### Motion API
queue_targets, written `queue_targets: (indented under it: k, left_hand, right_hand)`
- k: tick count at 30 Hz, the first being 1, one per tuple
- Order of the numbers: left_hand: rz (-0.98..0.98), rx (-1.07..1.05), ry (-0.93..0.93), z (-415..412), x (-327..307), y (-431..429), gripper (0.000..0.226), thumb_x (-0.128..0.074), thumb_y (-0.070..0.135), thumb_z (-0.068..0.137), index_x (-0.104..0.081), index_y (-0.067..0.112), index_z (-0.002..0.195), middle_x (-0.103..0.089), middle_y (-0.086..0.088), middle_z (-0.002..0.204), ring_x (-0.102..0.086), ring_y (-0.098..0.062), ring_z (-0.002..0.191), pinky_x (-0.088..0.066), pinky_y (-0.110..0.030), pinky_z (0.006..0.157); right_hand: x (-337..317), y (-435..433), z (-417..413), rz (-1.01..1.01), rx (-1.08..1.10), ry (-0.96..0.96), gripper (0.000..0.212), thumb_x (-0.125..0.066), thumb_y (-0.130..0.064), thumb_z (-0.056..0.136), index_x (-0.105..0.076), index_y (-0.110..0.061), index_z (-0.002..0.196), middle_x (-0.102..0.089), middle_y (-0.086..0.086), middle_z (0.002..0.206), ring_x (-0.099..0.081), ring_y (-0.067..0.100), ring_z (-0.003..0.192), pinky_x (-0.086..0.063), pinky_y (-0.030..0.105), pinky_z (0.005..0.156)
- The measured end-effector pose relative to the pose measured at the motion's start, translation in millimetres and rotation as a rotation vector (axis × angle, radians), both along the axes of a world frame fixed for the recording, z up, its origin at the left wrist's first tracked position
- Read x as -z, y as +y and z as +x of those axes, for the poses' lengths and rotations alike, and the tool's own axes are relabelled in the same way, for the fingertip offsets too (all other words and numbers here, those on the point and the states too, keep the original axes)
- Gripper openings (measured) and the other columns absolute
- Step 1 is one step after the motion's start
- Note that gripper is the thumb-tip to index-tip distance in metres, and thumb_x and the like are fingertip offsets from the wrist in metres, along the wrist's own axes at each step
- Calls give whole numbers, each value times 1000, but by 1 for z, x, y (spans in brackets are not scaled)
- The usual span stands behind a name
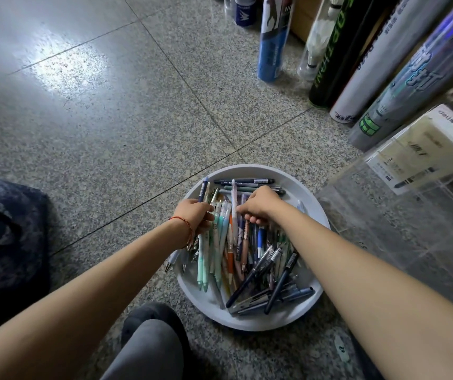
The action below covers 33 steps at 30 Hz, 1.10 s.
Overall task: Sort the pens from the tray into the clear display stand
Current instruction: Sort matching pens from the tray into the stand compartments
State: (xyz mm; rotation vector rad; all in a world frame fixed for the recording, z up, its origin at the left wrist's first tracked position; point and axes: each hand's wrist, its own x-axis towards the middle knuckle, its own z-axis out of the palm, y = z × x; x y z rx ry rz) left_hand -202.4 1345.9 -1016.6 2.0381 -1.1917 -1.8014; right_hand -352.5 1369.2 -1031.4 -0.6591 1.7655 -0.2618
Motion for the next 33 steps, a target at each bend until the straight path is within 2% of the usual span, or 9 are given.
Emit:
queue_targets:
  k: [3, 7, 11, 16, 20, 24, 27, 29, 33]
  left_hand:
    - [18, -35, 25, 1, -1, -2, 21, -43, 1, 92, -52, 5, 73, -51, -8, 62, -44, -14, 44, -33, -14, 35]
    - [-31, -59, 7, 5, -4, -7, 25, -44, 6, 91, -51, 7, 67, -52, -6, 60, -41, -5, 29, -26, -12, 33]
    - [-152, -81, -153, 22, 0, -18, 30, -50, 13, 87, -50, 10, 57, -50, -5, 57, -38, -9, 29, -28, -15, 36]
    - [-233, 148, -445, 46, 8, -10, 22, -56, 10, 80, -54, 13, 59, -50, -3, 59, -40, -14, 50, -29, -23, 45]
    - [-270, 294, -464, 52, 17, 2, 6, -61, 11, 79, -61, 14, 73, -51, 1, 58, -49, -17, 62, -35, -21, 49]
    - [-283, 450, -548, 50, 19, 7, 13, -62, 23, 81, -59, 15, 71, -49, 3, 55, -47, -12, 54, -35, -20, 46]
    - [-281, 632, -668, 41, 18, 13, 11, -58, 19, 77, -61, 11, 85, -54, -2, 64, -53, -19, 61, -44, -23, 53]
    - [-267, 636, -703, 39, 19, 15, 19, -57, 15, 76, -61, 10, 93, -56, -5, 73, -55, -22, 69, -45, -27, 60]
    - [-209, 627, -687, 42, 19, 8, 13, -58, 18, 79, -59, 7, 85, -46, -1, 60, -53, -21, 64, -42, -25, 55]
  right_hand:
    - [1, -2, 4, 18, 44, -24, 25, -60, -14, 90, -54, -9, 67, -51, 2, 56, -35, 3, 27, -27, 11, 32]
    - [-2, 0, 2, -2, 64, -68, 25, -56, -10, 90, -53, -11, 65, -48, 0, 55, -34, 6, 40, -25, 11, 32]
    - [-6, 1, -4, -55, 119, -76, 20, -47, -4, 88, -51, -10, 69, -45, 0, 55, -32, 6, 34, -22, 12, 30]
    - [-3, 2, -9, -56, 173, -74, 20, -45, -2, 86, -49, -11, 68, -44, 1, 54, -29, 3, 24, -21, 10, 30]
    - [-3, 4, -9, -60, 163, -65, 21, -45, -3, 87, -51, -10, 70, -44, 1, 55, -31, 6, 33, -23, 11, 30]
    - [0, 5, -7, -94, 76, 15, 18, -45, -7, 90, -59, -6, 79, -46, 3, 57, -35, 11, 43, -27, 16, 35]
    - [1, 6, -6, -110, 44, 70, 26, -44, -7, 89, -66, 4, 98, -48, 6, 61, -37, 14, 45, -29, 22, 41]
    - [0, 8, -5, -119, 40, 77, 29, -44, -6, 89, -62, 11, 105, -48, 8, 63, -37, 14, 46, -29, 23, 41]
    - [-6, 11, -6, -128, 32, 71, 28, -43, -4, 89, -64, 9, 104, -48, 7, 62, -38, 14, 44, -30, 23, 41]
